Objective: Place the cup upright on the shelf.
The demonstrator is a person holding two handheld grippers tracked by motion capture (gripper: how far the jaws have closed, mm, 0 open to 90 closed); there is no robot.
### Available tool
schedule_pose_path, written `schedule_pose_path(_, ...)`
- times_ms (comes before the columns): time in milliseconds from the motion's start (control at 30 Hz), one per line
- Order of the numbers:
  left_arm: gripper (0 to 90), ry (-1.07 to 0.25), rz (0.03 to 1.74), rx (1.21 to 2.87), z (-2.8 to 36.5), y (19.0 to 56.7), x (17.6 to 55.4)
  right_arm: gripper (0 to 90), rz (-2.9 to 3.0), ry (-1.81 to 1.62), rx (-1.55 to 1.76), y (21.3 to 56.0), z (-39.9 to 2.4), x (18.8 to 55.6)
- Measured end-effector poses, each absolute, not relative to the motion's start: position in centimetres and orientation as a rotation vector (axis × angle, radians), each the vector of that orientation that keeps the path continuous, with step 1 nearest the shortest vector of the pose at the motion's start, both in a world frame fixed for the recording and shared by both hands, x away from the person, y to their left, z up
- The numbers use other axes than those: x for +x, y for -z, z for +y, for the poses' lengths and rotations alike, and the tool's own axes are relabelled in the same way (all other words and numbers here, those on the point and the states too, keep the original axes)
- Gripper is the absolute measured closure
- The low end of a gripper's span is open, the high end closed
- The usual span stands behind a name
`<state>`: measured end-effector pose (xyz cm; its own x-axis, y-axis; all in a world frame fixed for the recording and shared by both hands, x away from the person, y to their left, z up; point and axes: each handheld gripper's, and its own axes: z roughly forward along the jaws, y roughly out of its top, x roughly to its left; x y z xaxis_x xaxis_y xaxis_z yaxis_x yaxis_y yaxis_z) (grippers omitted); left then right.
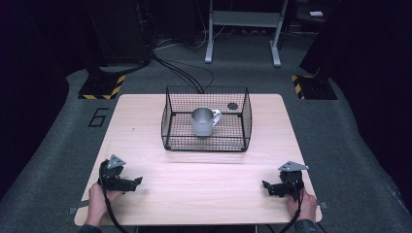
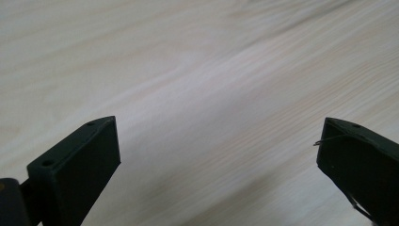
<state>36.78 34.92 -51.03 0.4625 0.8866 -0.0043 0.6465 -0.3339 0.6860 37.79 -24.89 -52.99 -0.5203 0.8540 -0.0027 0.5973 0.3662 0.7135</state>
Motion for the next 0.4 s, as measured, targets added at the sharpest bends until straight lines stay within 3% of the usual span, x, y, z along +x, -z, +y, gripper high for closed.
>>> schedule_pose_path(400, 0.0, -0.551, 1.309, 2.028, 35.7, 53.1, 36.5, 0.0, 2.257, -0.945, 1.273, 53.0, -24.9, 37.7)
